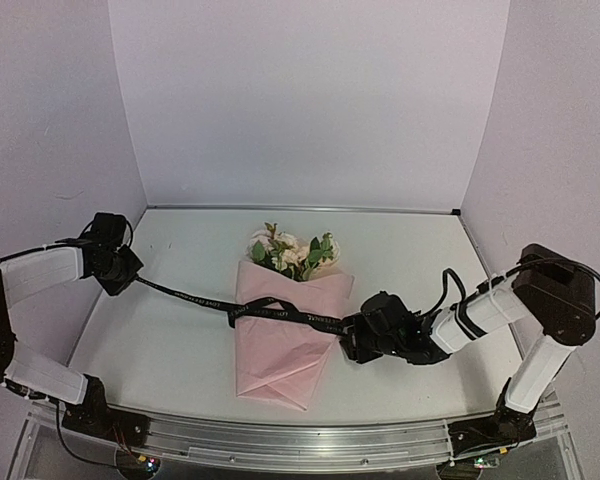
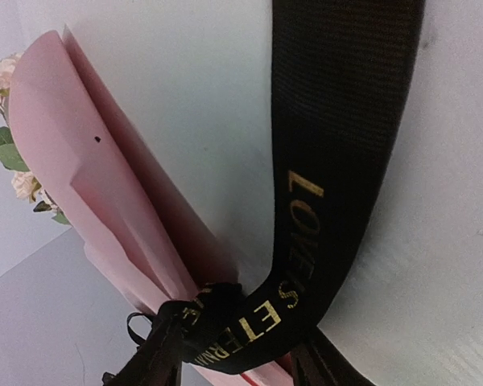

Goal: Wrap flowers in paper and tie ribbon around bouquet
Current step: Cross the ribbon over the folded bouquet.

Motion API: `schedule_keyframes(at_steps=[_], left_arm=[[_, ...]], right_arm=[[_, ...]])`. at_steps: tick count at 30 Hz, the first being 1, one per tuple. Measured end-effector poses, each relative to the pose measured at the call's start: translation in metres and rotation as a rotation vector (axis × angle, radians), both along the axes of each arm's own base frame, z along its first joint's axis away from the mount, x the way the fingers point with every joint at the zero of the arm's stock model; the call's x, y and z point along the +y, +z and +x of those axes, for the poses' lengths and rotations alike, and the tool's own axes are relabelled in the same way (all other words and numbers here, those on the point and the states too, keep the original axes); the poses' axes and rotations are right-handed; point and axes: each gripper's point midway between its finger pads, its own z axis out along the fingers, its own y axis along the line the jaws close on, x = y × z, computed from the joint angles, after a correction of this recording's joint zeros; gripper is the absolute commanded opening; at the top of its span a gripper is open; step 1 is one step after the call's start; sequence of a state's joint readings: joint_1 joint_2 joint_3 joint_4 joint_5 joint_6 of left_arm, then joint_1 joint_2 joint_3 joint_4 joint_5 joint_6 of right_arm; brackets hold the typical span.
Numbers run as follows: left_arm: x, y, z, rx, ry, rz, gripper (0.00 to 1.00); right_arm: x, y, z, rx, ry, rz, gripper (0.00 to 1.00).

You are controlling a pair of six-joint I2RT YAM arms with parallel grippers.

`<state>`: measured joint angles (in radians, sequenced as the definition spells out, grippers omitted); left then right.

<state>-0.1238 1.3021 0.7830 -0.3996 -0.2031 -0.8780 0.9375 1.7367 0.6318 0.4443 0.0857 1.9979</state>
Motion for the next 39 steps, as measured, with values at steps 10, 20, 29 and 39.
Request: schedule_keyframes(at_steps=[10, 20, 29, 39], left_arm=[[0.001, 0.002, 0.0, -0.008, 0.006, -0.002, 0.0], [0.011, -0.01, -0.008, 0.023, 0.053, -0.007, 0.0], [0.03, -0.036, -0.015, 0.092, 0.151, -0.029, 0.0], [0.064, -0.053, -0.022, 0.144, 0.279, -0.043, 0.0]], right_arm=[[-0.017, 0.001, 0.012, -0.088, -0.084, 0.022, 0.49], [-0.032, -0.013, 0.024, -0.113, -0.147, 0.03, 0.0], [-0.062, -0.015, 0.026, -0.106, -0.195, 0.008, 0.0], [-0.131, -0.013, 0.03, -0.064, -0.144, -0.263, 0.0]])
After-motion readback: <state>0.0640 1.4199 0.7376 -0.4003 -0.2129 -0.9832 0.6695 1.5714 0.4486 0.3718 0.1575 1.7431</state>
